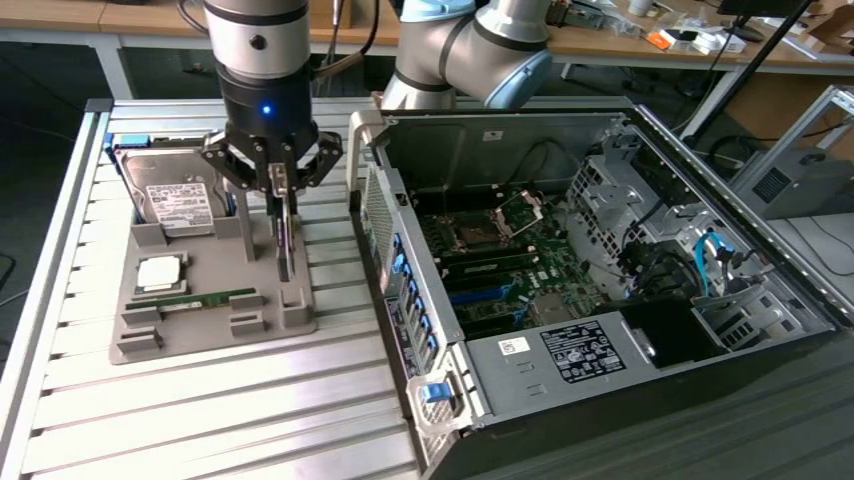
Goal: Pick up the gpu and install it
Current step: 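Pick up the gpu and move the gpu toward the slot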
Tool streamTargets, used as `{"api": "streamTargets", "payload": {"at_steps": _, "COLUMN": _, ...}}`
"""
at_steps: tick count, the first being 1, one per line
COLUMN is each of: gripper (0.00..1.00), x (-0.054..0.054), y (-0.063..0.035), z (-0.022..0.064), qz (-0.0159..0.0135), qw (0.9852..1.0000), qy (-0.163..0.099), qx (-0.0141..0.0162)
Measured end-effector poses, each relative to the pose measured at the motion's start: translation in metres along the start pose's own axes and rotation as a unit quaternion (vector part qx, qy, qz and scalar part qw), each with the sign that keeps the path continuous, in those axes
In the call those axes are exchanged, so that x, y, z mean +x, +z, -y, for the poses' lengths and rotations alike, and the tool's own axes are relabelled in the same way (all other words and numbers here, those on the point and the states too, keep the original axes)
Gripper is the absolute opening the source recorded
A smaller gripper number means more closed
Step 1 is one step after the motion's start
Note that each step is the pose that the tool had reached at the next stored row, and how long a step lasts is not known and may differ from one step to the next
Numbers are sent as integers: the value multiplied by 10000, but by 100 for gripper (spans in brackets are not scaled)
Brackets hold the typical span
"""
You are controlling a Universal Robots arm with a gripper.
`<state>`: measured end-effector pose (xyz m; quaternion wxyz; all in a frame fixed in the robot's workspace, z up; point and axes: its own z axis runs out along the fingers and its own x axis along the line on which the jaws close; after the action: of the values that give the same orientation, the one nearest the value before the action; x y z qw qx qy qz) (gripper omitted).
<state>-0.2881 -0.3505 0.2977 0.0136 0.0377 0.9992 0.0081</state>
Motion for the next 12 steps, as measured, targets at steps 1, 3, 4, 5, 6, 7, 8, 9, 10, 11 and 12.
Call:
{"api": "streamTargets", "payload": {"at_steps": 1, "gripper": 27, "x": 0, "y": -4, "z": 0, "qz": 0, "qw": 10000, "qy": 0, "qx": 0}}
{"api": "streamTargets", "payload": {"at_steps": 3, "gripper": 27, "x": 0, "y": -9, "z": 0, "qz": 0, "qw": 10000, "qy": 0, "qx": 0}}
{"api": "streamTargets", "payload": {"at_steps": 4, "gripper": 27, "x": 0, "y": -13, "z": 0, "qz": 0, "qw": 10000, "qy": 0, "qx": 0}}
{"api": "streamTargets", "payload": {"at_steps": 5, "gripper": 27, "x": 0, "y": -16, "z": 0, "qz": 0, "qw": 10000, "qy": 0, "qx": 0}}
{"api": "streamTargets", "payload": {"at_steps": 6, "gripper": 27, "x": -1, "y": -19, "z": 0, "qz": 0, "qw": 10000, "qy": 0, "qx": 0}}
{"api": "streamTargets", "payload": {"at_steps": 7, "gripper": 27, "x": -1, "y": -22, "z": 0, "qz": 0, "qw": 10000, "qy": 0, "qx": 0}}
{"api": "streamTargets", "payload": {"at_steps": 8, "gripper": 27, "x": -1, "y": -24, "z": -1, "qz": 0, "qw": 10000, "qy": 0, "qx": 0}}
{"api": "streamTargets", "payload": {"at_steps": 9, "gripper": 27, "x": -1, "y": -27, "z": 0, "qz": 0, "qw": 10000, "qy": 0, "qx": 0}}
{"api": "streamTargets", "payload": {"at_steps": 10, "gripper": 27, "x": -1, "y": -29, "z": 0, "qz": 0, "qw": 10000, "qy": 0, "qx": 0}}
{"api": "streamTargets", "payload": {"at_steps": 11, "gripper": 27, "x": -1, "y": -31, "z": -1, "qz": 1, "qw": 10000, "qy": 0, "qx": 0}}
{"api": "streamTargets", "payload": {"at_steps": 12, "gripper": 27, "x": -1, "y": -33, "z": -1, "qz": 0, "qw": 10000, "qy": 0, "qx": -1}}
